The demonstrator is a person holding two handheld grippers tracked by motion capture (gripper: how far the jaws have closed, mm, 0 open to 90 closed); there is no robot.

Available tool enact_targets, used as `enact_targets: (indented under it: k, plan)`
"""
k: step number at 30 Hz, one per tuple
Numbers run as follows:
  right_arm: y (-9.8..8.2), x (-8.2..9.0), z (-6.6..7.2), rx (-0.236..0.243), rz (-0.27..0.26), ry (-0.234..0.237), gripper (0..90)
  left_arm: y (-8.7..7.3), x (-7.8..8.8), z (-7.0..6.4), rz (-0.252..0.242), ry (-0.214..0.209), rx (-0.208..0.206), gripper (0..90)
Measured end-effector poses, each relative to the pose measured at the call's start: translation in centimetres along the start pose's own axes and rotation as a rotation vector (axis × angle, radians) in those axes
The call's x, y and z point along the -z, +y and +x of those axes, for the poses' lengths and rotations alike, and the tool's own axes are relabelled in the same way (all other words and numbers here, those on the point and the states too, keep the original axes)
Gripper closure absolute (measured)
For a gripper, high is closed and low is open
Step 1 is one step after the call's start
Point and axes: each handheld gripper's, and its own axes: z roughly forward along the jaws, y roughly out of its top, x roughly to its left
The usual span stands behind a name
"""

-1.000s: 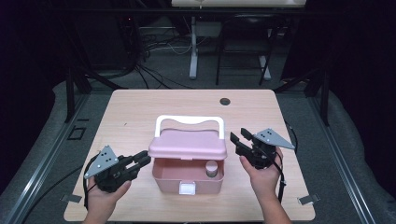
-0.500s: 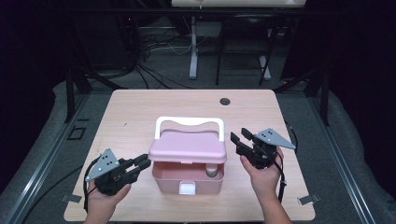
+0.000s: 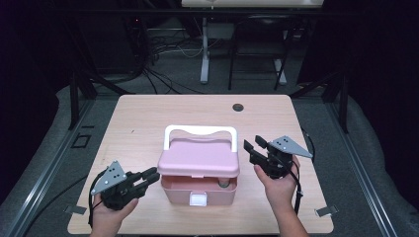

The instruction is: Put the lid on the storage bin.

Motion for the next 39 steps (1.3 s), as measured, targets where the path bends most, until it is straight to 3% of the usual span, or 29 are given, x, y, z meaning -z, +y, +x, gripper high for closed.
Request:
enact_targets:
  k: [39]
  plan:
    - [-0.4, -0.4, 0.3, -0.001, 0.011, 0.01, 52.1, -2.0, -0.3, -0.1, 0.044, -0.011, 0.022, 76.9]
